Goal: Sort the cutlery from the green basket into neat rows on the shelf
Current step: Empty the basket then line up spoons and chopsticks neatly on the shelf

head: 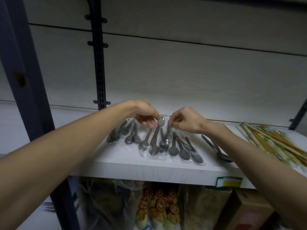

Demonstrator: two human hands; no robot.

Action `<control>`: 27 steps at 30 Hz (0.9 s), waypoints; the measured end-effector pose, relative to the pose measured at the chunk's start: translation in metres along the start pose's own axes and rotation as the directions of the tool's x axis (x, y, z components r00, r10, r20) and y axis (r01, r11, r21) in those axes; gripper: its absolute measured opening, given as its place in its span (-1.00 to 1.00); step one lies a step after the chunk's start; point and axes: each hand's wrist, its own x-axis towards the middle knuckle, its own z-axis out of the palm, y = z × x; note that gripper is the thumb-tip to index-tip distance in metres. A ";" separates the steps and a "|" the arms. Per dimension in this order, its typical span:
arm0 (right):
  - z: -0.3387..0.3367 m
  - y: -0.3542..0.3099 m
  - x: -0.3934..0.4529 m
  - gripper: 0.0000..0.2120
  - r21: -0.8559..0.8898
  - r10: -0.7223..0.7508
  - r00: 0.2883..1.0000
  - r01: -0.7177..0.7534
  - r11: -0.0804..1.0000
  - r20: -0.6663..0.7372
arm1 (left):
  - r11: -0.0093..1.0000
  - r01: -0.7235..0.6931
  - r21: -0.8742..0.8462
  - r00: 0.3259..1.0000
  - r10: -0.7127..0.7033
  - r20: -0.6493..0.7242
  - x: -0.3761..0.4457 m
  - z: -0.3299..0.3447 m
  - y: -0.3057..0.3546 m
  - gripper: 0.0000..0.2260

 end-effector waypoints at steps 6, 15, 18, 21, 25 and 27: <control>0.004 -0.033 0.017 -0.77 -0.316 0.072 0.995 -0.046 0.948 0.072 | 0.963 0.061 0.261 0.991 -0.028 -0.128 -0.010 -0.030 -0.015 -0.78; 0.049 -0.110 0.057 -0.63 -0.060 0.225 0.970 -0.220 0.974 0.094 | 0.848 0.293 0.442 0.947 -0.192 -0.258 -0.026 -0.064 -0.069 -0.73; 0.056 -0.125 0.068 -0.56 -0.062 0.308 0.927 -0.302 0.951 0.215 | 0.845 0.306 0.438 0.946 -0.217 -0.242 -0.024 -0.062 -0.072 -0.74; 0.059 -0.131 0.079 -0.61 0.006 0.391 0.870 -0.411 0.911 0.299 | 0.852 0.320 0.415 0.943 -0.247 -0.221 -0.023 -0.064 -0.072 -0.77; 0.062 -0.128 0.092 -0.70 0.055 0.468 0.752 -0.552 0.832 0.465 | 0.861 0.318 0.396 0.941 -0.236 -0.243 -0.020 -0.065 -0.076 -0.75; 0.064 -0.124 0.095 -0.71 0.059 0.475 0.742 -0.565 0.823 0.472 | 0.858 0.318 0.403 0.941 -0.234 -0.243 -0.018 -0.064 -0.075 -0.77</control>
